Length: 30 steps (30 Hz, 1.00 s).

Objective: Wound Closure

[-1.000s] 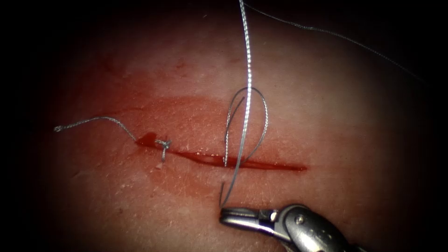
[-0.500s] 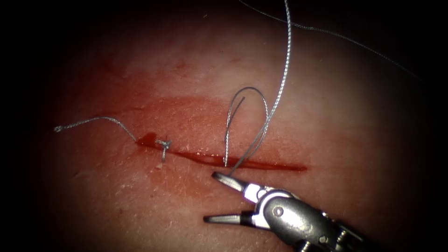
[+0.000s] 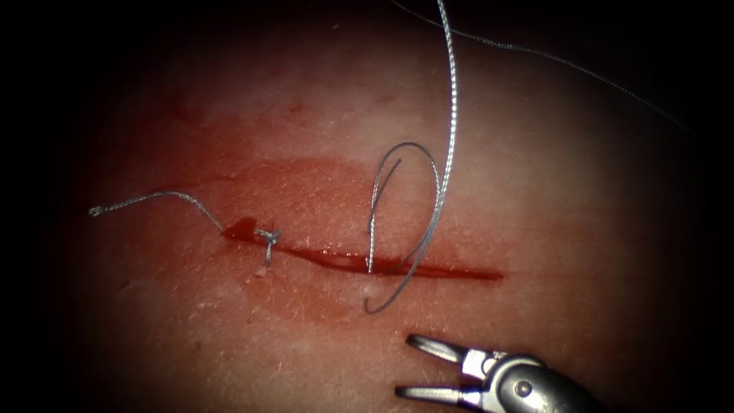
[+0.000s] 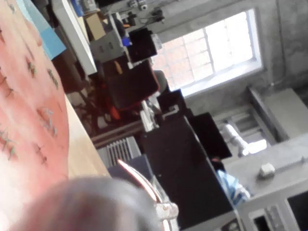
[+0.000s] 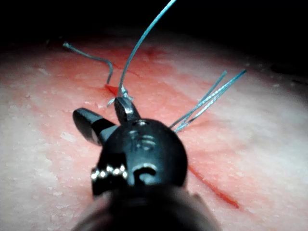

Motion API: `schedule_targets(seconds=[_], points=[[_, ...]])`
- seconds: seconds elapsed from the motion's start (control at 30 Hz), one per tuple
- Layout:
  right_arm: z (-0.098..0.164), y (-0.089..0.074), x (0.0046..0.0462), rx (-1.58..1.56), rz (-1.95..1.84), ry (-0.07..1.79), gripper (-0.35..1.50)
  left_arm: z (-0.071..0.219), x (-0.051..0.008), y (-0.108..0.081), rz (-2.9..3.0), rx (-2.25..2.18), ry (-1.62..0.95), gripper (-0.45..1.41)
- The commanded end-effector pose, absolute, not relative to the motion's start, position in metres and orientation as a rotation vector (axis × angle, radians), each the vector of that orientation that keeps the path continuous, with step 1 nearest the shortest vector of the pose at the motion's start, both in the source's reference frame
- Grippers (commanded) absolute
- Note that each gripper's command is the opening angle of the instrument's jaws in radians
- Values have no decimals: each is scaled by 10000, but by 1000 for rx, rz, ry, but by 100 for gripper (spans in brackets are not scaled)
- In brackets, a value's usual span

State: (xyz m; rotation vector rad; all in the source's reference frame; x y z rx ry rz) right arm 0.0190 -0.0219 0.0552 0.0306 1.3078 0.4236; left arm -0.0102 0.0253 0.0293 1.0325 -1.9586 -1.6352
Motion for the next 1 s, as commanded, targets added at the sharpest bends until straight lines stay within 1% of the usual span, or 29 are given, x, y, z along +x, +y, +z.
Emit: schedule_targets(seconds=[0.03,0.13,0.3,0.77,0.83,0.9,1.0], points=[[554,-200,199,13,433,1307,19,281,-102,263,-1625,1033,-1972,-45],[562,-192,201,15,435,1307,21,280,-102,262,-1623,1031,-1973,-45],[574,-179,207,3,447,1301,32,279,-102,263,-1625,1028,-1973,-45],[607,-182,244,-8,427,1293,29,276,-109,270,-1606,1042,-1977,-45],[608,-182,243,-6,426,1288,19,276,-109,270,-1607,1041,-1977,-45],[607,-179,240,14,412,1287,-35,276,-110,270,-1607,1041,-1977,-45],[590,-171,229,50,404,1296,-35,275,-110,269,-1608,1040,-1977,-45]])
